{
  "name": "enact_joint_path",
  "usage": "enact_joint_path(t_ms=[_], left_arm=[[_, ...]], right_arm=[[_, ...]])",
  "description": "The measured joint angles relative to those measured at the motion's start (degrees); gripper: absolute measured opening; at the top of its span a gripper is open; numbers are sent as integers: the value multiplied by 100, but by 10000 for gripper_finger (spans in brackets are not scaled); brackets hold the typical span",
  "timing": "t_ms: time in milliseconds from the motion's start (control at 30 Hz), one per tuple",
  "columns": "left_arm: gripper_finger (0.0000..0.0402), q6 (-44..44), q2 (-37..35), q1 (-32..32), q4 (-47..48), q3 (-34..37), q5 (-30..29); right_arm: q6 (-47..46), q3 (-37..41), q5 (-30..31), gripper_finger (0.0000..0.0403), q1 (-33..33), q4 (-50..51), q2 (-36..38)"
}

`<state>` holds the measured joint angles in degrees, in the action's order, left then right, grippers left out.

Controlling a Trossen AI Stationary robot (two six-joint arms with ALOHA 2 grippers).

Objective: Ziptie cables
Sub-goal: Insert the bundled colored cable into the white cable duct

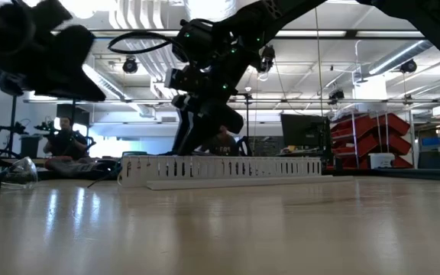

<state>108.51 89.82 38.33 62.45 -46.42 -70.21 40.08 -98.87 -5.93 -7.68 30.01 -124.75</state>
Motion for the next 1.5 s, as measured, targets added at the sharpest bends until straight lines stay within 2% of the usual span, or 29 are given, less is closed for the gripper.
enact_joint_path(t_ms=[200, 300, 433, 600, 700, 833, 1033, 1267, 1500], left_arm=[[59, -67, 0, -640, -107, 156, 813], [57, -408, -46, -1008, -121, 165, 1515], [40, -1637, -264, -1529, -153, 100, 2230], [7, -3854, -704, -2066, -235, -68, 2494], [3, -5170, -1035, -2319, -560, -122, 2553], [1, -6722, -1391, -2682, -1409, -21, 3024], [0, -8479, -1605, -3260, -3202, 716, 4731], [2, -9198, -1582, -3585, -4974, 1612, 5455], [1, -9527, -1582, -3583, -6054, 1982, 5546]], right_arm=[[-26, 7, -53, 44, 49, 6, -12], [42, 11, -55, 8, 54, 2, -67], [98, 11, -51, 8, 54, -76, -216], [199, 24, -47, 2, 45, 23, -421], [197, 26, -48, 1, 54, 7, -448], [214, 26, -51, 1, 53, -1, -442], [195, 26, -46, 0, 54, -3, -442], [194, 24, -46, 0, 54, 16, -442], [198, 24, -46, 0, 54, 27, -442]])
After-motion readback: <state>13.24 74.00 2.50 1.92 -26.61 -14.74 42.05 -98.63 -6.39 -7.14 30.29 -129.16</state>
